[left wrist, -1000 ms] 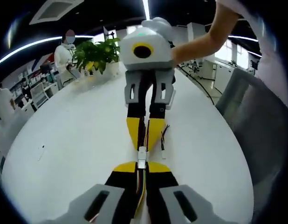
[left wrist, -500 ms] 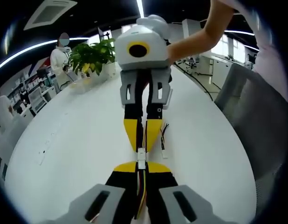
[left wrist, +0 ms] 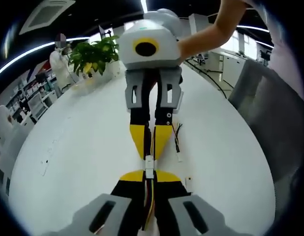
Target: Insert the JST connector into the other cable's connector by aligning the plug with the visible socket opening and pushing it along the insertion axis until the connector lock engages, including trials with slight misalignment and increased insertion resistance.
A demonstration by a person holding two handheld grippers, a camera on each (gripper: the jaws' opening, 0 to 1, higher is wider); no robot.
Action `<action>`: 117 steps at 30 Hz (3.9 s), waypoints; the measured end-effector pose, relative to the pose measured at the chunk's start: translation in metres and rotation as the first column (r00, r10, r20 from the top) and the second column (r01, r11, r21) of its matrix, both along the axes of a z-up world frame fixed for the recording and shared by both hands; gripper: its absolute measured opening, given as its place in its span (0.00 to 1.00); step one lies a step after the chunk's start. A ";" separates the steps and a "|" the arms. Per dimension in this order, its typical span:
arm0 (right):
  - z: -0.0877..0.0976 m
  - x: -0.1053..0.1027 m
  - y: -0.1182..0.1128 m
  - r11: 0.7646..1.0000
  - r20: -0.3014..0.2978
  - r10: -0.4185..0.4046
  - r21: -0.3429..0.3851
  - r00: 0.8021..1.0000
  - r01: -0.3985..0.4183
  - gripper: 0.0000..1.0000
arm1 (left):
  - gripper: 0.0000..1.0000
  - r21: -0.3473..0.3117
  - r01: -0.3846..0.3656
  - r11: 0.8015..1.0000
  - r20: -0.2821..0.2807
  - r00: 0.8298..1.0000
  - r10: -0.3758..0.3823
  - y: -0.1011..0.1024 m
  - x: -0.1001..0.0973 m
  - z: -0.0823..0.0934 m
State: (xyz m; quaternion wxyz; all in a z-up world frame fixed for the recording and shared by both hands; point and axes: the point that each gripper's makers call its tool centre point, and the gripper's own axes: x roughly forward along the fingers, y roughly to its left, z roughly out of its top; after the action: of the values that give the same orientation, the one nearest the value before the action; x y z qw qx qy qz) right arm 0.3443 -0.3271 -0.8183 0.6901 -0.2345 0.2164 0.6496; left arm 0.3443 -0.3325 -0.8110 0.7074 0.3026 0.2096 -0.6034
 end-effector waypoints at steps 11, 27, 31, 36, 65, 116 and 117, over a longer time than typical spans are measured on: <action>-0.021 0.002 0.005 0.999 0.019 0.023 -0.043 1.000 -0.022 0.04 | 0.00 0.056 0.004 0.998 -0.027 1.000 -0.003 0.004 0.002 -0.025; -0.030 0.004 0.003 1.000 -0.033 -0.018 -0.017 0.999 0.017 0.04 | 0.00 0.055 -0.029 0.998 -0.063 0.998 0.032 0.005 0.005 -0.035; -0.030 0.003 0.003 1.000 -0.026 -0.018 -0.012 0.999 0.018 0.04 | 0.00 0.047 -0.049 0.998 -0.078 0.996 0.052 0.006 0.006 -0.035; -0.029 0.005 0.006 1.000 -0.018 -0.017 -0.005 1.000 0.016 0.06 | 0.01 0.039 -0.063 0.997 -0.073 0.995 0.065 0.006 0.007 -0.035; 0.015 -0.014 -0.004 0.998 0.051 -0.047 0.037 0.998 0.045 0.20 | 0.14 0.018 -0.142 0.990 0.039 0.989 0.142 0.025 -0.009 0.006; -0.021 -0.059 -0.020 0.998 -0.066 -0.055 0.025 0.996 0.057 0.16 | 0.12 -0.125 -0.168 0.978 -0.090 0.984 0.157 0.017 -0.060 -0.027; -0.021 -0.059 -0.021 0.998 -0.066 -0.057 0.024 0.996 0.059 0.15 | 0.11 -0.127 -0.170 0.977 -0.093 0.983 0.158 0.017 -0.060 -0.028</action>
State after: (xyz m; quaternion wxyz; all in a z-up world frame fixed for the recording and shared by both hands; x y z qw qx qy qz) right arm 0.2853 -0.3477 -0.8395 0.7041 -0.1979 0.2372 0.6394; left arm 0.2842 -0.3155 -0.8387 0.7643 0.2109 0.2215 -0.5676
